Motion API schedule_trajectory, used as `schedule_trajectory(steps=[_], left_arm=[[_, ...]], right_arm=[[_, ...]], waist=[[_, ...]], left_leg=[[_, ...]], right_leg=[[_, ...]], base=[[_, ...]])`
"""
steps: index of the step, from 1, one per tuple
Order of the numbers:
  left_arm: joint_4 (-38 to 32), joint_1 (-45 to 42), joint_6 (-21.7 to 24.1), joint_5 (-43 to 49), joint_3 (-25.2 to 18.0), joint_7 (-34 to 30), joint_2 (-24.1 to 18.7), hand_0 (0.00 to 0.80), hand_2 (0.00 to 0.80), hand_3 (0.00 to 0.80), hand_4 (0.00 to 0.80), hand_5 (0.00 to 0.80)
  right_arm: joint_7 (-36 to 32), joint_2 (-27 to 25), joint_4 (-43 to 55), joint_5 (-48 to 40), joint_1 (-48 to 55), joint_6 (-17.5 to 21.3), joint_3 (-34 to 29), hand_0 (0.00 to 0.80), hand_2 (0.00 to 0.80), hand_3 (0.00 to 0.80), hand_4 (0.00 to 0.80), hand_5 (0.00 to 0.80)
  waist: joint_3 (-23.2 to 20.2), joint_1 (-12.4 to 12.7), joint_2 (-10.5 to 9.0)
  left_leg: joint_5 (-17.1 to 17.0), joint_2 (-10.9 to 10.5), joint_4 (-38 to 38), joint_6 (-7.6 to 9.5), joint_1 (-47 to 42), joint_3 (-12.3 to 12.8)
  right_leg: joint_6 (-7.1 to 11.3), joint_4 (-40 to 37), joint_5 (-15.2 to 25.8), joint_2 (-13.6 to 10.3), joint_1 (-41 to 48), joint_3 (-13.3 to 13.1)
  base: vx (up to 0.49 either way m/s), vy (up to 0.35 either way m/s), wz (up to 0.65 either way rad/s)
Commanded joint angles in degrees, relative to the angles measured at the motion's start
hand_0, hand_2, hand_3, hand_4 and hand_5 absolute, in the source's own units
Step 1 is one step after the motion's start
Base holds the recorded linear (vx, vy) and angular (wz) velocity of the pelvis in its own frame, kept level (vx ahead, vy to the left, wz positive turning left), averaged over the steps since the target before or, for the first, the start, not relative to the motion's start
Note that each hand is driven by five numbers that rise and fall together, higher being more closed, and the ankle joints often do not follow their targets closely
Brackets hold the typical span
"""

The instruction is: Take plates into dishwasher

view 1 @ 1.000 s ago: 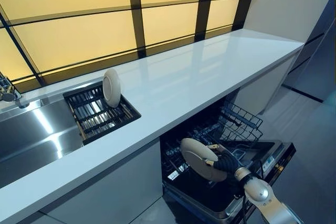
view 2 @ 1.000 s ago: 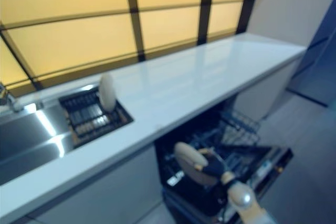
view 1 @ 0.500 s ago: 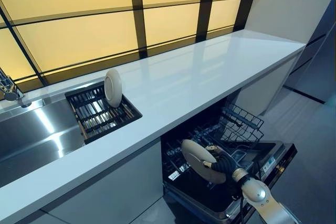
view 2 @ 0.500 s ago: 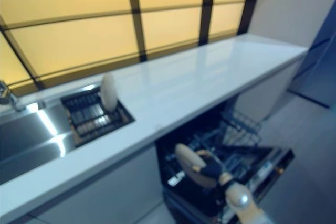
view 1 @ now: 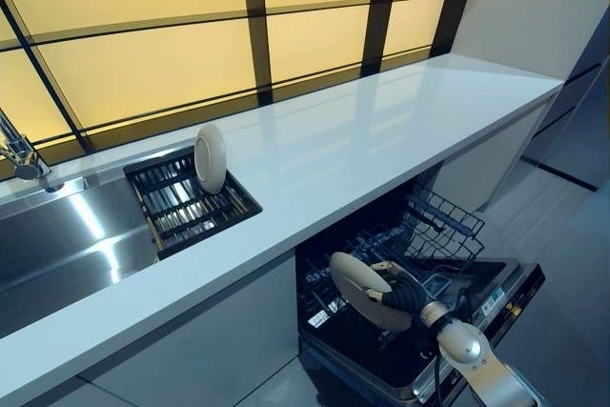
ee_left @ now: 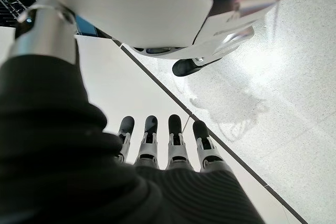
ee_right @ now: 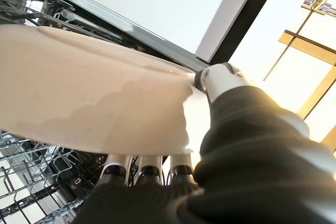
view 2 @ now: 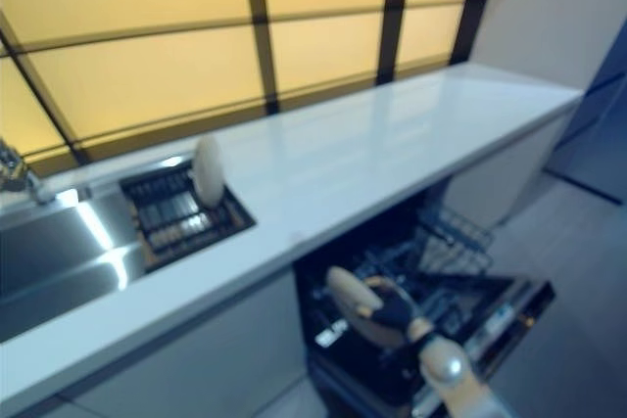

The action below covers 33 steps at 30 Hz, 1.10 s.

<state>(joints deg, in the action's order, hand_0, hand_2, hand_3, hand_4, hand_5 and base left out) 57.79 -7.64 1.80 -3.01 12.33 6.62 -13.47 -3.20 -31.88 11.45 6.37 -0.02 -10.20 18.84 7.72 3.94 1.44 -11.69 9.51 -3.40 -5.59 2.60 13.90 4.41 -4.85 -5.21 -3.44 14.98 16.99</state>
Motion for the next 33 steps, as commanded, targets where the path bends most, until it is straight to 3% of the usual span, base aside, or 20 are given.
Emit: schedule_trajectory(steps=[1, 33], left_arm=[[1.07, 3.56, 0.85, 2.23, 3.2, 0.06, -0.95, 0.0, 0.0, 0.0, 0.0, 0.0], [0.86, 3.01, 0.61, 2.56, 3.58, 0.18, -0.81, 0.0, 0.0, 0.0, 0.0, 0.0]], right_arm=[[-0.71, 1.19, 2.1, 0.64, -3.34, 3.81, 1.7, 0.8, 0.8, 0.8, 0.8, 0.8], [-1.94, 1.1, 0.21, 2.14, -5.29, 3.95, 2.83, 0.8, 0.8, 0.8, 0.8, 0.8]], waist=[[-0.23, 1.41, -0.27], [0.47, 2.66, 0.05]], left_leg=[[-5.18, 4.05, 0.12, -4.75, 3.5, -0.84], [-6.59, 4.75, 0.31, -5.35, 2.96, -0.46]], right_leg=[[-1.23, 0.67, 3.05, -0.71, -0.09, 1.34], [-1.4, 0.37, 3.63, -0.62, 0.51, 3.45]], base=[[0.0, 0.0, 0.0], [0.001, -0.001, 0.01]])
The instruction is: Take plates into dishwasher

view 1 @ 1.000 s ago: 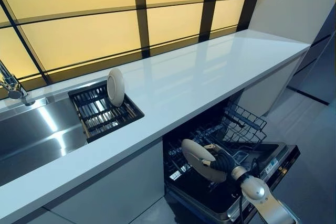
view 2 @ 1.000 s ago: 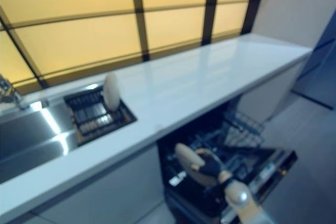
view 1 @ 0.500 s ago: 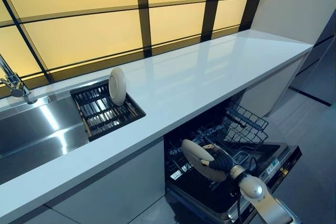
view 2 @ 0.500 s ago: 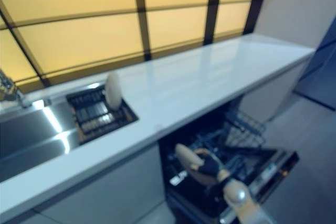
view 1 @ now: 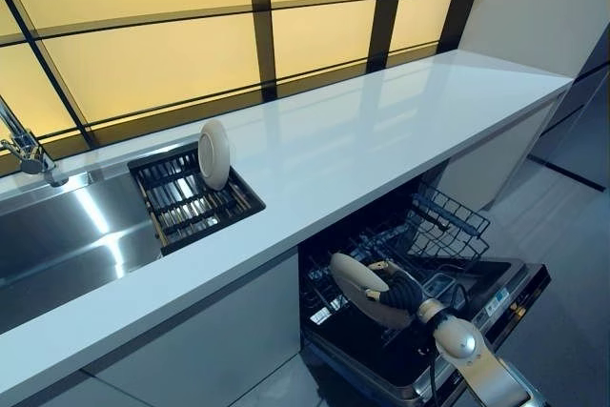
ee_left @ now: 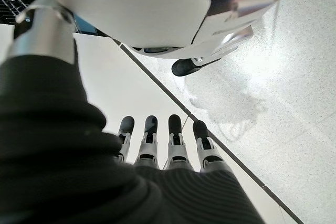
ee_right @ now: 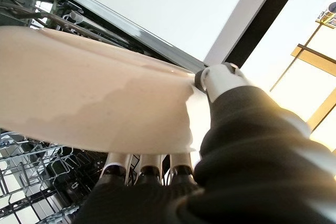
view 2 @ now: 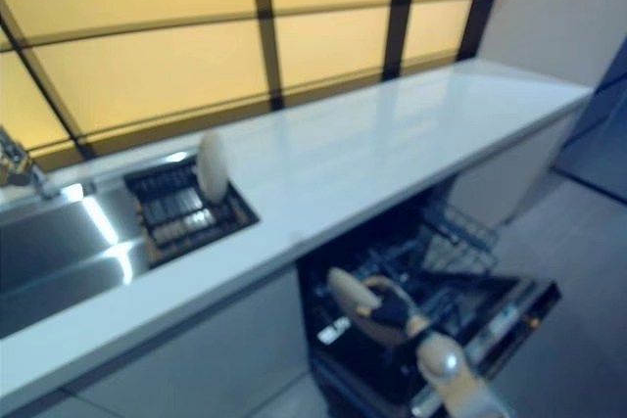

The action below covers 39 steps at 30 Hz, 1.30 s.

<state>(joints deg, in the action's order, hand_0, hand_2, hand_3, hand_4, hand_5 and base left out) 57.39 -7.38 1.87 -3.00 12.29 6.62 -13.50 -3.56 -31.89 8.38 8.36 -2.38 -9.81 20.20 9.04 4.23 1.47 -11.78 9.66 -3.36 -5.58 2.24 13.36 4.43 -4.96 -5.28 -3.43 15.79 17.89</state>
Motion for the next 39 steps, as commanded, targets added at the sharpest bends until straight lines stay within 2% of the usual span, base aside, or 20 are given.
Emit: schedule_trajectory(steps=[1, 11, 39], left_arm=[[1.24, 2.74, 0.53, 2.53, 3.67, 0.22, -0.76, 0.0, 0.0, 0.0, 0.0, 0.0], [1.35, 3.13, 0.02, 3.29, 3.99, -0.31, -0.99, 0.0, 0.0, 0.0, 0.0, 0.0], [1.27, 3.07, -0.04, 4.03, 4.37, -0.64, -1.05, 0.0, 0.0, 0.0, 0.0, 0.0]], right_arm=[[-1.6, 1.09, 3.2, 0.28, -2.94, 3.48, 1.52, 0.8, 0.8, 0.8, 0.8, 0.8], [-2.06, 1.42, -0.75, 0.82, -4.27, 0.5, 1.86, 0.8, 0.8, 0.8, 0.8, 0.8], [-3.12, 2.19, -2.51, 2.96, -4.61, 0.18, 1.36, 0.8, 0.8, 0.8, 0.8, 0.8]], waist=[[-0.86, 2.38, 0.02], [-1.24, 2.97, -0.07], [-1.09, 3.35, 0.01]], left_leg=[[-6.49, 4.62, 0.27, -5.37, 3.32, 0.09], [-6.8, 4.73, 0.18, -5.52, 2.9, -0.06], [-6.63, 4.19, 0.17, -5.31, 2.69, -0.32]], right_leg=[[-1.44, 0.47, 3.69, -0.62, -0.31, 2.58], [-1.6, 0.29, 3.66, -0.4, 0.07, 3.04], [-1.89, 0.22, 3.65, -0.36, 0.55, 3.3]], base=[[0.0, 0.0, 0.0], [0.0, 0.0, 0.0], [0.0, 0.0, 0.0]])
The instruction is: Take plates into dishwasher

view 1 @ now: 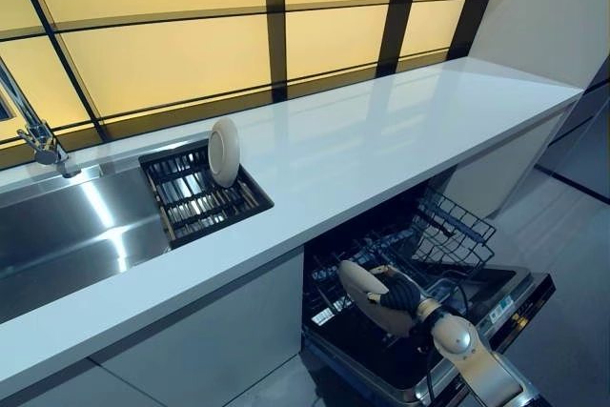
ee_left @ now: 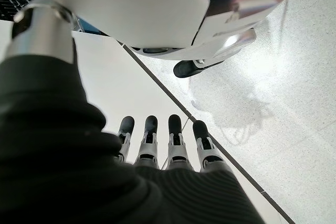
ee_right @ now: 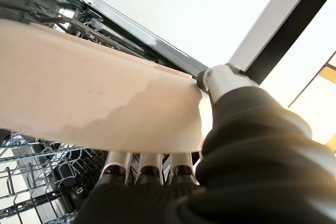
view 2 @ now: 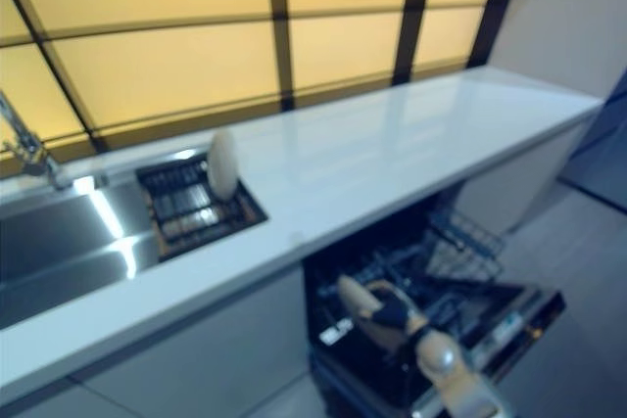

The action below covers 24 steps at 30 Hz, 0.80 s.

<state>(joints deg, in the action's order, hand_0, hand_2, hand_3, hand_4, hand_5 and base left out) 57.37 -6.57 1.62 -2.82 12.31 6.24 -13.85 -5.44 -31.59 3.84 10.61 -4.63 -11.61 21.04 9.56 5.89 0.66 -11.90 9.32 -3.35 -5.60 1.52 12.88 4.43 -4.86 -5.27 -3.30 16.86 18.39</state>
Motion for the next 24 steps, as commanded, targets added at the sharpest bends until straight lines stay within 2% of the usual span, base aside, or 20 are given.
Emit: schedule_trajectory(steps=[1, 24], left_arm=[[1.16, 2.3, 0.07, 3.85, 4.43, -0.36, -0.78, 0.0, 0.0, 0.0, 0.0, 0.0], [1.74, 2.56, 0.2, 4.77, 4.77, -0.8, -0.88, 0.0, 0.0, 0.0, 0.0, 0.0]], right_arm=[[-1.49, 1.74, 1.94, 0.71, -2.52, 1.51, 0.59, 0.8, 0.8, 0.8, 0.8, 0.8], [-2.37, 2.65, -3.97, 2.52, -3.6, -1.53, 0.83, 0.8, 0.8, 0.8, 0.8, 0.8]], waist=[[-1.56, 1.71, 0.79], [-1.74, 2.24, 0.74]], left_leg=[[-6.47, 4.51, 0.17, -5.3, 3.38, 0.19], [-6.34, 4.35, 0.23, -5.3, 3.18, -0.29]], right_leg=[[-1.89, 0.14, 3.65, -0.48, -0.51, 2.82], [-2.2, 0.25, 3.36, -0.36, -0.02, 3.11]], base=[[0.0, 0.0, 0.0], [0.0, 0.0, 0.0]])
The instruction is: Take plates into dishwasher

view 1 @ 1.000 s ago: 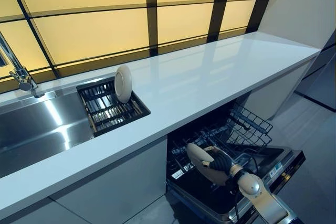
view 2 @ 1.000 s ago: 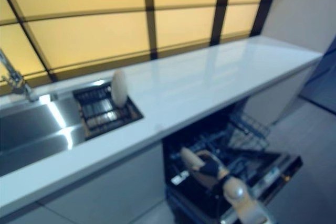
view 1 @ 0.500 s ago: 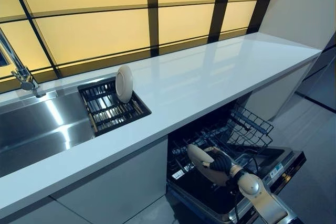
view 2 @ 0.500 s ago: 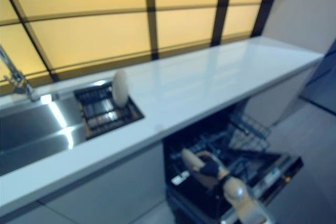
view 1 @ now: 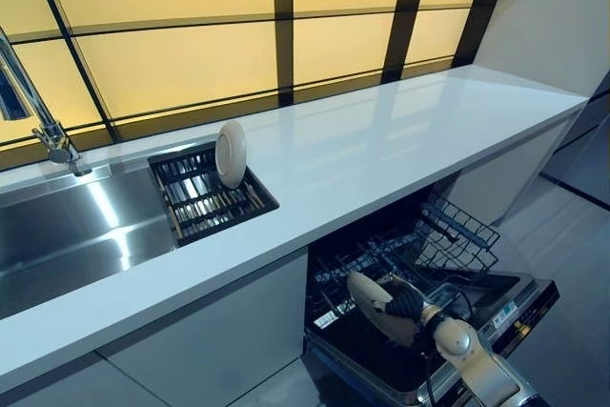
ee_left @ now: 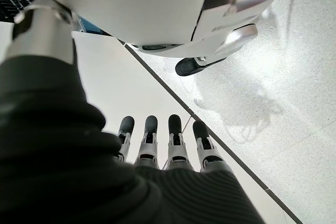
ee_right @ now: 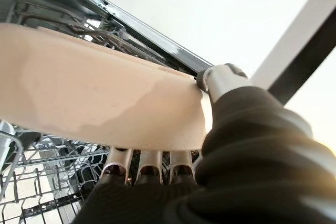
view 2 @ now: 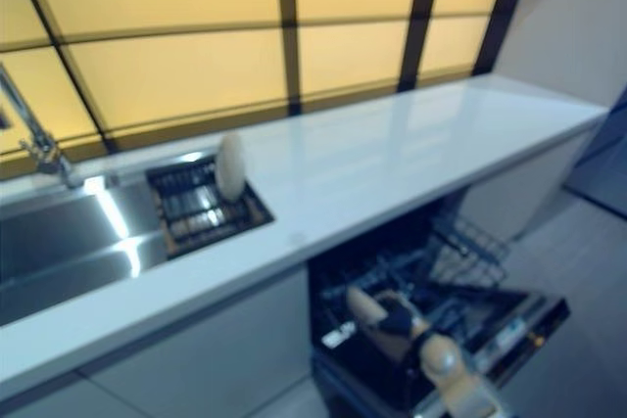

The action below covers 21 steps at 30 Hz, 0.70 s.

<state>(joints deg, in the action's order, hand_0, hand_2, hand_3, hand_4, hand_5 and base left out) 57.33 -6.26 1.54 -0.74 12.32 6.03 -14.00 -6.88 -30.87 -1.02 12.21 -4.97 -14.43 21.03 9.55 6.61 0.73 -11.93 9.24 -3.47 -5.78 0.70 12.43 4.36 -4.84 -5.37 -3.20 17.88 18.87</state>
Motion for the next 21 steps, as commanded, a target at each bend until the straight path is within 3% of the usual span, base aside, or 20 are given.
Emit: schedule_trajectory(steps=[1, 21], left_arm=[[1.79, 2.19, 0.37, 2.63, 4.83, -0.55, -0.7, 0.0, 0.0, 0.0, 0.0, 0.0], [2.21, 2.58, 0.71, 3.68, 6.79, -1.45, -0.71, 0.0, 0.0, 0.0, 0.0, 0.0]], right_arm=[[-0.7, 1.92, 0.51, 0.77, -3.24, 1.35, 0.96, 0.8, 0.8, 0.8, 0.8, 0.8], [1.25, 4.36, -6.12, 2.57, -6.89, -0.59, 3.49, 0.8, 0.8, 0.8, 0.8, 0.8]], waist=[[-1.72, 1.56, 0.71], [-1.34, 2.82, 1.22]], left_leg=[[-6.31, 4.46, 0.35, -5.13, 3.98, 0.11], [-6.51, 4.04, 0.81, -5.12, 4.34, -0.9]], right_leg=[[-2.17, 0.26, 3.44, -0.46, -1.05, 2.68], [-2.41, 0.19, 3.58, -0.7, -0.65, 3.65]], base=[[0.0, 0.0, 0.0], [0.007, 0.0, 0.02]])
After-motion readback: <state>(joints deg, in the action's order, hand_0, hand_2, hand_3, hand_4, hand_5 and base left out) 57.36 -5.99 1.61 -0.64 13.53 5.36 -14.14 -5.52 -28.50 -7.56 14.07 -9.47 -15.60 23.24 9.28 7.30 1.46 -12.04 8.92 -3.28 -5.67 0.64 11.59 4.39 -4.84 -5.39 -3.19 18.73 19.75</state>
